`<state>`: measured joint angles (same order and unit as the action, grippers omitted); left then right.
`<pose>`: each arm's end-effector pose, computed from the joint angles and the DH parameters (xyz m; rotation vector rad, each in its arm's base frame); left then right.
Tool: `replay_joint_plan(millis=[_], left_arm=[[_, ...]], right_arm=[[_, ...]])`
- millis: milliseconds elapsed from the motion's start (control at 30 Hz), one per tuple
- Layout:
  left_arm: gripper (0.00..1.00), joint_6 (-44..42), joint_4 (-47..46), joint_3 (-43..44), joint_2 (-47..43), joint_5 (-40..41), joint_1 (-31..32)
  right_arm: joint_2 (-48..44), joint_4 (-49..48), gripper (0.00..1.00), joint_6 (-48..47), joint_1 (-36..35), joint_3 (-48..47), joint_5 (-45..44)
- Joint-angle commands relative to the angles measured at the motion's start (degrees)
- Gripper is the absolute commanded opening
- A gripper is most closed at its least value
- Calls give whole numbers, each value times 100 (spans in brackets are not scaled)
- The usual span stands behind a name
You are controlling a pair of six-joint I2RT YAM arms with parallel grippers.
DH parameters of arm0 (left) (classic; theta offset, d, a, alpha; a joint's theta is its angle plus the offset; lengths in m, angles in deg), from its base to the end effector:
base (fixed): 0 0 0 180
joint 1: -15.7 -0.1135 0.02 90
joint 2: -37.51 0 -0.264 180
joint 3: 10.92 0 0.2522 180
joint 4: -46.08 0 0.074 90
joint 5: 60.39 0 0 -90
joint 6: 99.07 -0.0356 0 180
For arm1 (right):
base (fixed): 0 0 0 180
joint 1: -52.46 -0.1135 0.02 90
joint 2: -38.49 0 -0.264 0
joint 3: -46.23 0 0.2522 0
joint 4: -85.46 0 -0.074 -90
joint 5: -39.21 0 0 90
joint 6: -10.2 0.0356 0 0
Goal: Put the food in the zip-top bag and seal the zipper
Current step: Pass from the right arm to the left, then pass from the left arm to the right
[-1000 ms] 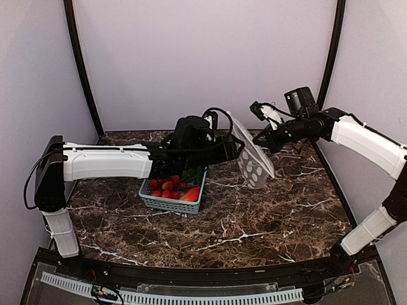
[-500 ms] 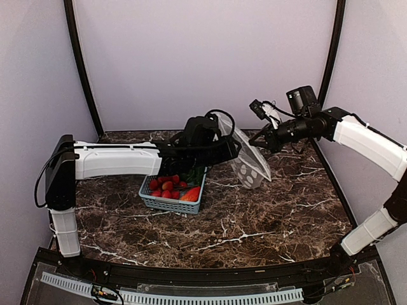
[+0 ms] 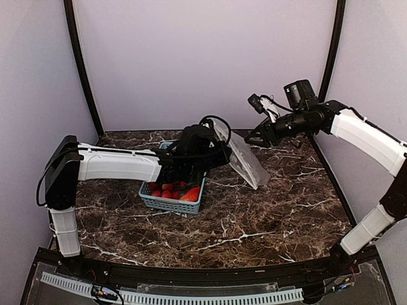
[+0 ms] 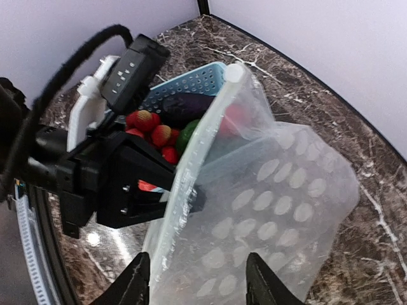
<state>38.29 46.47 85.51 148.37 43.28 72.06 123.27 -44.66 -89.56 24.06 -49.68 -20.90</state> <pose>0.2636 -0.3810 0.2696 -0.0263 1.9550 -1.0347 0.2776 0.1703 0.3595 -0.9988 2.0143 0.7606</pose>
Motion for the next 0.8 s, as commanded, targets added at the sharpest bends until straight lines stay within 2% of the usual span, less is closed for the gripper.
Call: replay_joint_plan(millis=[0, 167, 300, 533, 767], left_arm=[[4, -110, -727, -82, -221, 178, -4], [5, 147, -1075, -88, -186, 314, -2], [8, 301, -1086, 15, -168, 474, 17], [9, 303, -1176, 205, -108, 563, 106], [7, 197, -1228, 221, -114, 975, 207]], right_arm=[[177, 176, 52, -81, -138, -393, -787], [134, 187, 59, -445, -711, -272, -1751], [75, 81, 65, -486, -927, -77, -2032], [200, -131, 67, -440, -1104, 6, -2939], [499, -86, 67, -233, -1304, -293, -3752]])
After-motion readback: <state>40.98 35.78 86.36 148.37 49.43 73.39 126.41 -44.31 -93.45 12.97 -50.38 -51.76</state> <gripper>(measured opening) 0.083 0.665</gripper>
